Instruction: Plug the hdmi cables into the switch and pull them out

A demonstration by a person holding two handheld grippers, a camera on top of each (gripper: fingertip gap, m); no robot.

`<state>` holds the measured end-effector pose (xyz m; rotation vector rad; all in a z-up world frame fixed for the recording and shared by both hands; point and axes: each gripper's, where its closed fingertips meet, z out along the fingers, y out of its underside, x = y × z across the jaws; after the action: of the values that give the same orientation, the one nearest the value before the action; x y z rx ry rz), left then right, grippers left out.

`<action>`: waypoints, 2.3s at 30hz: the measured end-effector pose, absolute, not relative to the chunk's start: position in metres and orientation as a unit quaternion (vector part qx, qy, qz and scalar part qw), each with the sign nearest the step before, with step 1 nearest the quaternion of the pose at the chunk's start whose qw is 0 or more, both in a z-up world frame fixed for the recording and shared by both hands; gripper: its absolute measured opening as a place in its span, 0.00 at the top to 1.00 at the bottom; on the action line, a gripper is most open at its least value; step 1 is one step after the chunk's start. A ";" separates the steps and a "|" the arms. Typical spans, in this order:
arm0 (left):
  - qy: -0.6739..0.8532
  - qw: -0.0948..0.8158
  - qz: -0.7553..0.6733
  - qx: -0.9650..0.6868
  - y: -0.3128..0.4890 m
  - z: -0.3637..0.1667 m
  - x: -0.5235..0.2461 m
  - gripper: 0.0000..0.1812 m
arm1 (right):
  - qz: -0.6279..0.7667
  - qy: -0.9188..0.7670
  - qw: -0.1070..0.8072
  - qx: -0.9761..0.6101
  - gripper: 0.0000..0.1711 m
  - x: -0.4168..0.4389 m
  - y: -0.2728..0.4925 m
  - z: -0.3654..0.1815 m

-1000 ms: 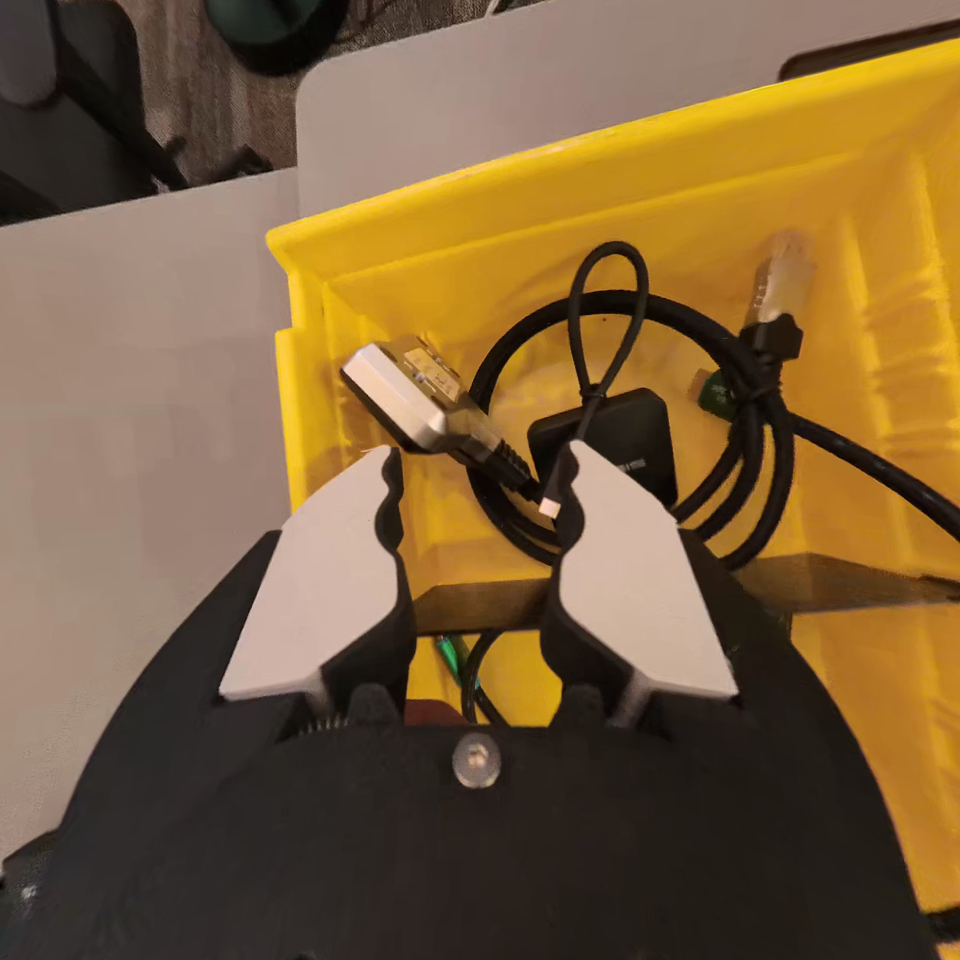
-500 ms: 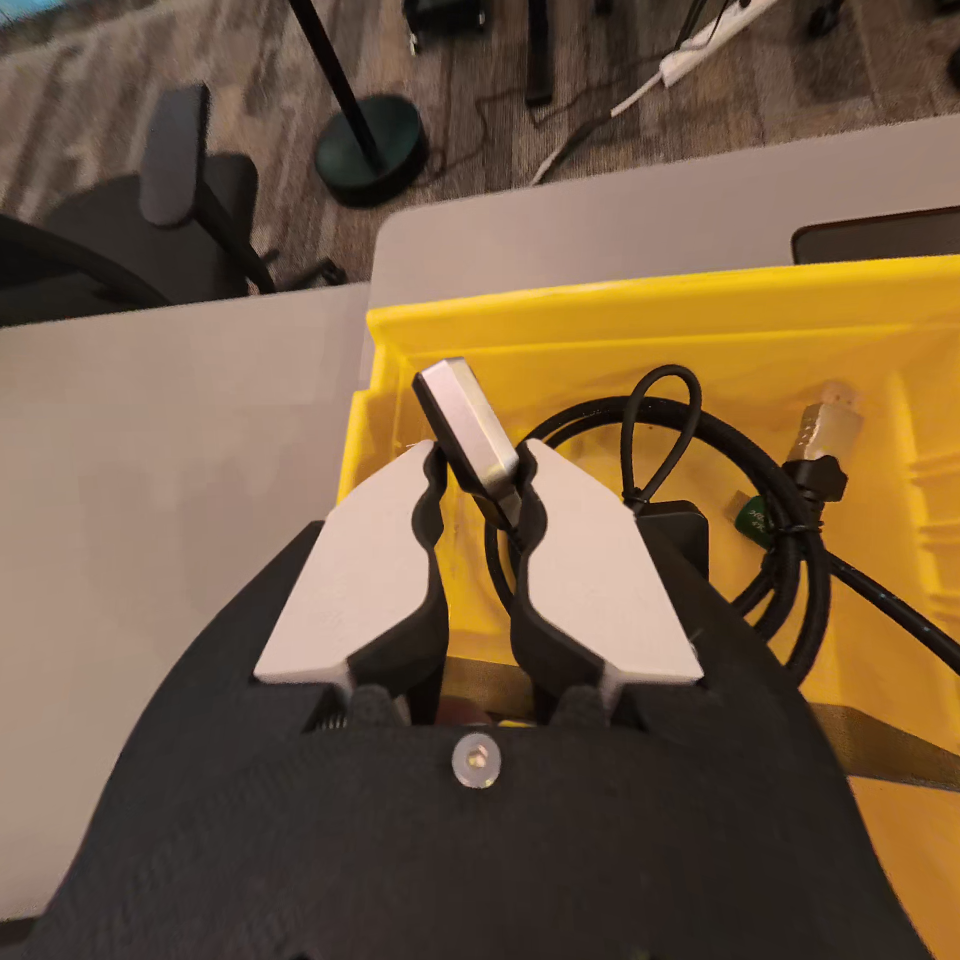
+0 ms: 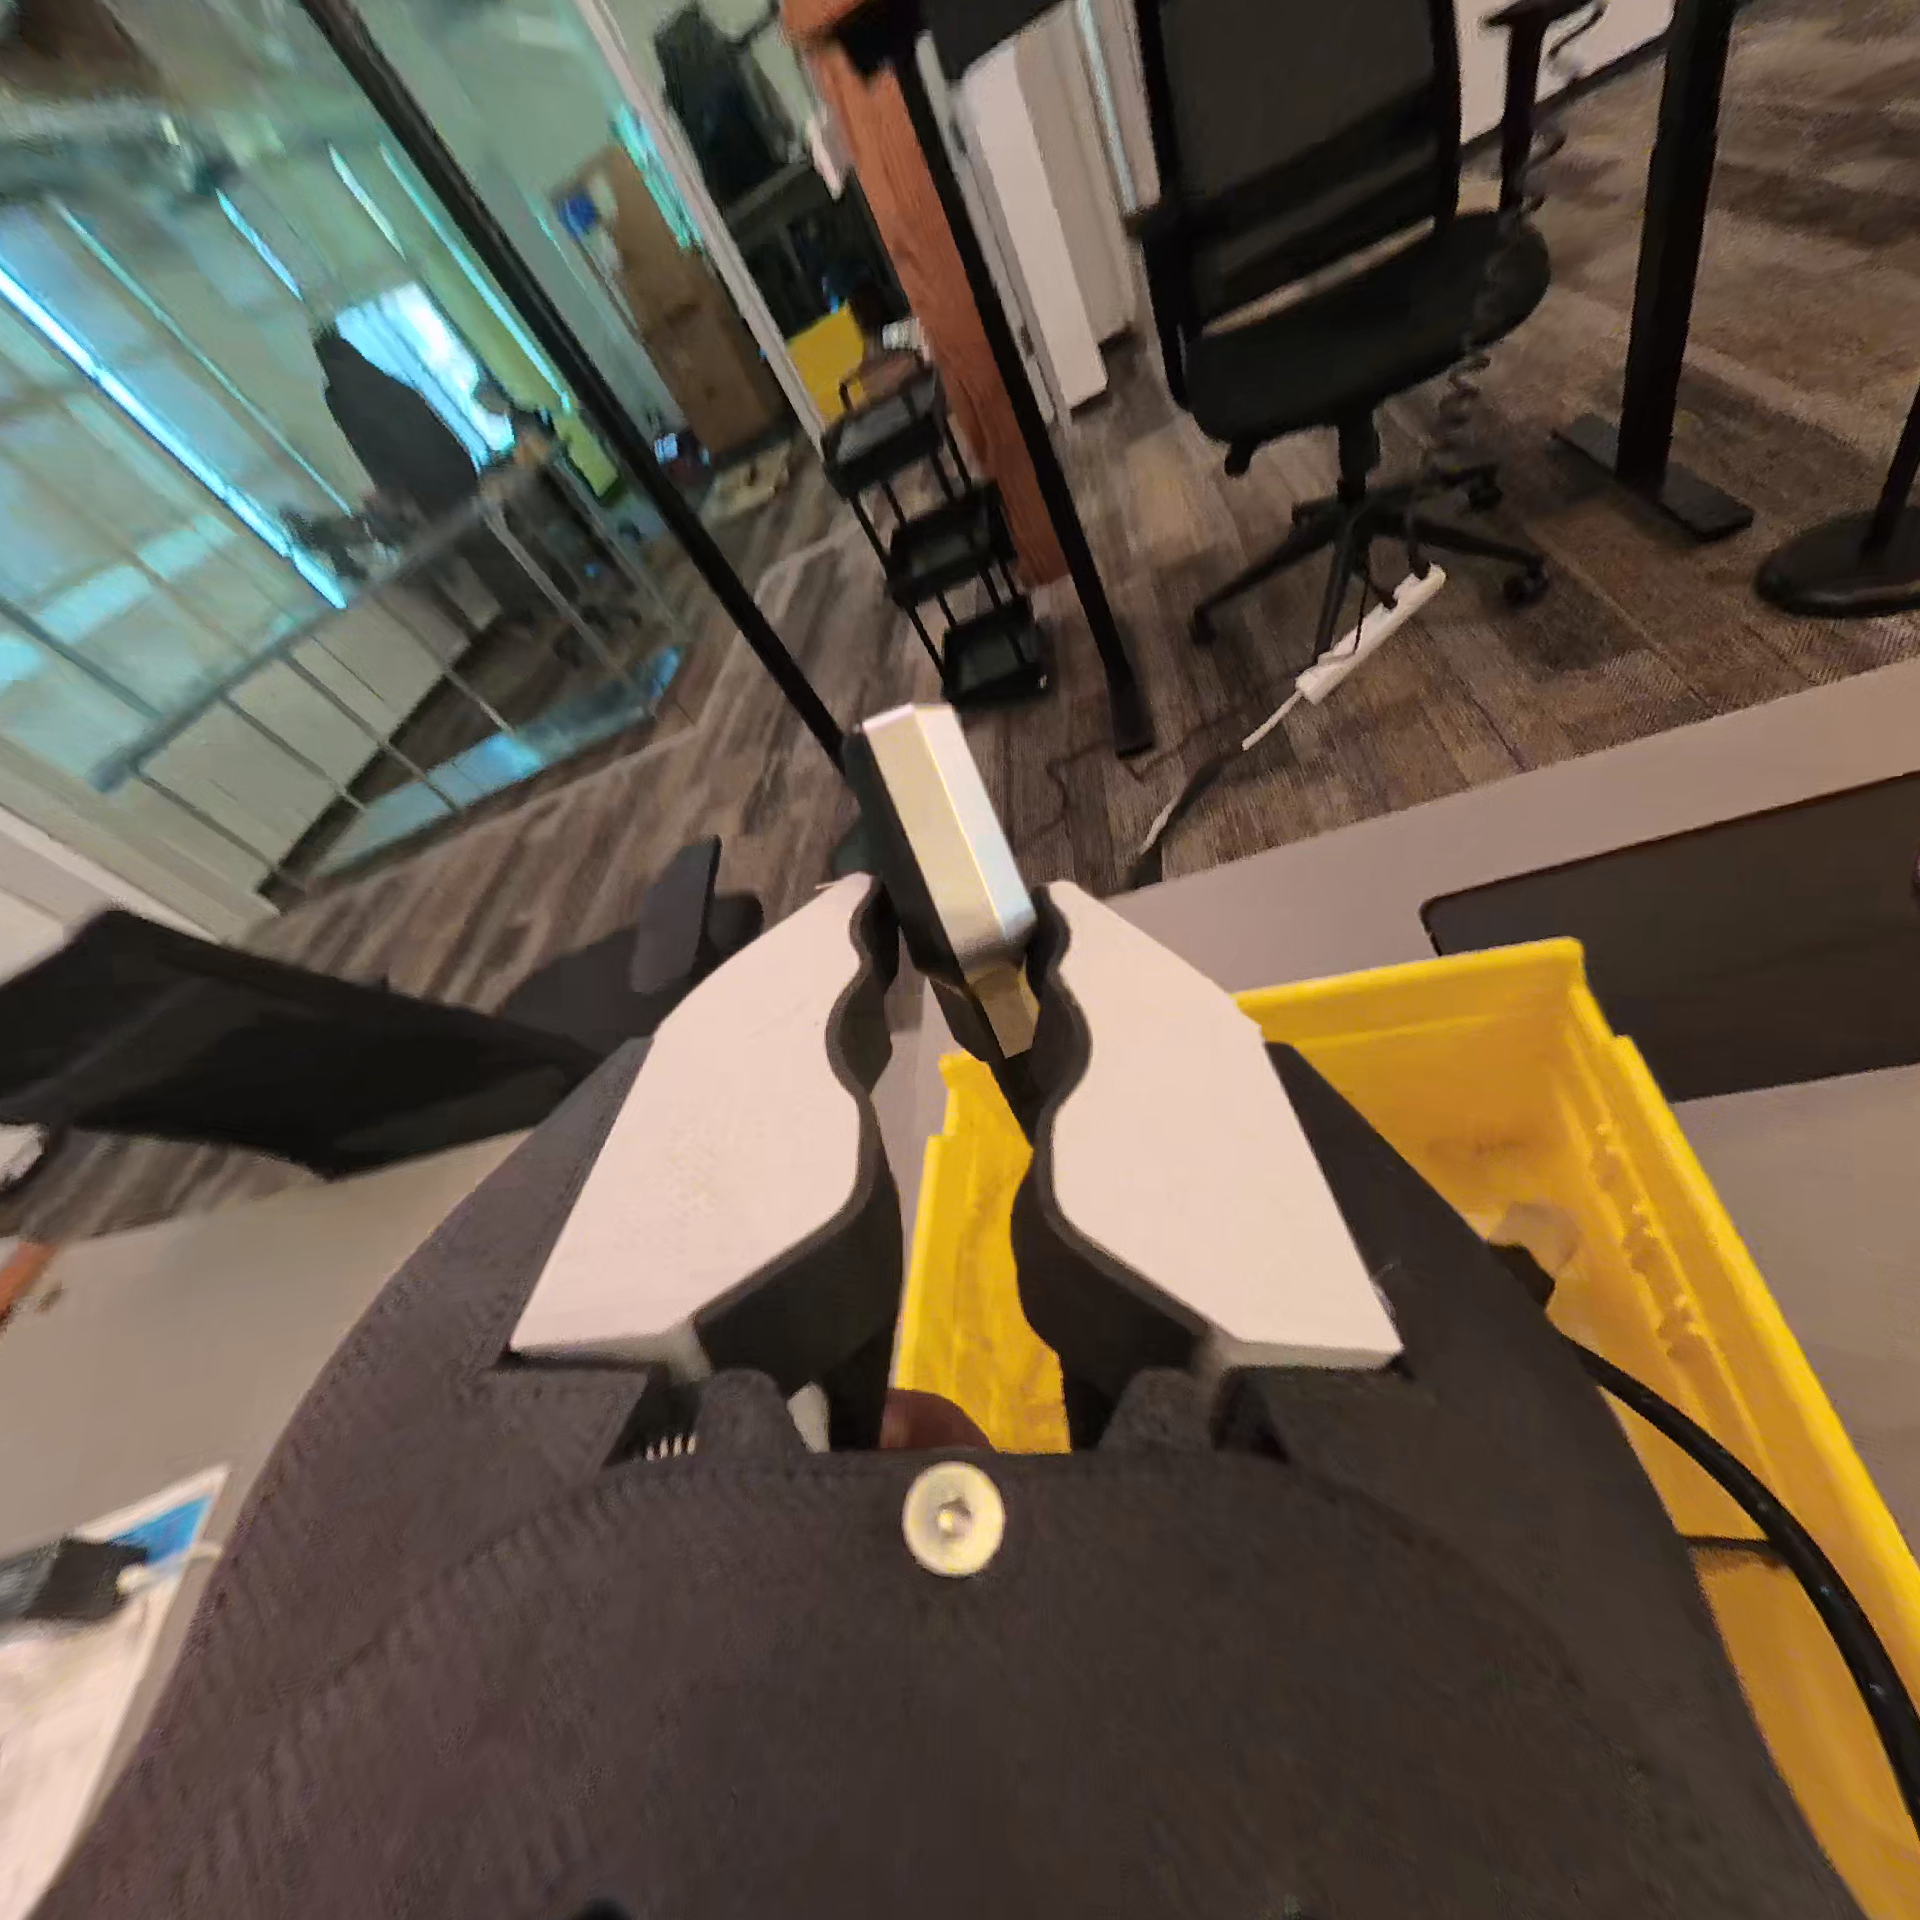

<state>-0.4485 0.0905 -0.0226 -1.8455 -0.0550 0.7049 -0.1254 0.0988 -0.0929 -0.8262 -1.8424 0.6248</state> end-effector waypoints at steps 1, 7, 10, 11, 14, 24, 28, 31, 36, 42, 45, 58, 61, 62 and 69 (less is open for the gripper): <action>-0.020 0.556 0.309 -0.772 0.090 -0.014 -0.447 0.87 | 0.258 -0.759 0.492 -0.341 0.80 -0.125 0.099 -0.092; 0.032 0.592 0.330 -0.735 0.095 0.031 -0.426 0.87 | 0.261 -0.755 0.496 -0.340 0.80 -0.123 0.100 -0.088; 0.055 0.613 0.336 -0.713 0.097 0.048 -0.416 0.87 | 0.263 -0.754 0.497 -0.340 0.80 -0.123 0.100 -0.087; 0.057 0.618 0.336 -0.708 0.098 0.052 -0.414 0.87 | 0.261 -0.754 0.497 -0.341 0.80 -0.123 0.100 -0.088; 0.056 0.642 0.333 -0.688 0.096 0.064 -0.410 0.87 | 0.259 -0.755 0.498 -0.340 0.80 -0.123 0.100 -0.088; 0.042 0.710 0.310 -0.631 0.083 0.112 -0.405 0.87 | 0.268 -0.748 0.499 -0.346 0.79 -0.123 0.103 -0.087; 0.059 0.711 0.313 -0.627 0.081 0.125 -0.399 0.87 | 0.271 -0.748 0.499 -0.344 0.79 -0.123 0.101 -0.086; 0.073 0.709 0.318 -0.625 0.075 0.135 -0.389 0.87 | 0.278 -0.745 0.500 -0.344 0.79 -0.122 0.101 -0.083; 0.117 0.696 0.335 -0.624 0.057 0.153 -0.362 0.87 | 0.286 -0.739 0.501 -0.347 0.79 -0.116 0.104 -0.077; 0.178 0.660 0.350 -0.641 0.030 0.159 -0.321 0.87 | 0.301 -0.740 0.493 -0.344 0.79 -0.111 0.102 -0.073; 0.214 0.637 0.344 -0.656 0.013 0.154 -0.295 0.87 | 0.310 -0.745 0.482 -0.341 0.79 -0.109 0.097 -0.073; 0.406 0.616 0.215 -0.640 -0.031 0.087 -0.155 0.87 | 0.451 -0.702 0.469 -0.290 0.71 -0.099 0.055 -0.026; 0.436 0.639 0.133 -0.619 -0.030 0.072 -0.122 0.87 | 0.564 -0.623 0.476 -0.258 0.69 -0.090 0.037 0.019; 0.444 0.647 0.113 -0.609 -0.030 0.068 -0.112 0.87 | 0.594 -0.604 0.472 -0.246 0.67 -0.086 0.032 0.029; 0.465 0.679 -0.044 -0.566 -0.024 0.051 -0.068 0.88 | 0.693 -0.583 0.393 -0.159 0.78 -0.065 -0.017 0.048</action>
<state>-0.0684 -0.0242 0.0507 -1.2707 1.0440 -0.0994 -0.0652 -0.0168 0.0477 -0.4030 -1.4797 1.7597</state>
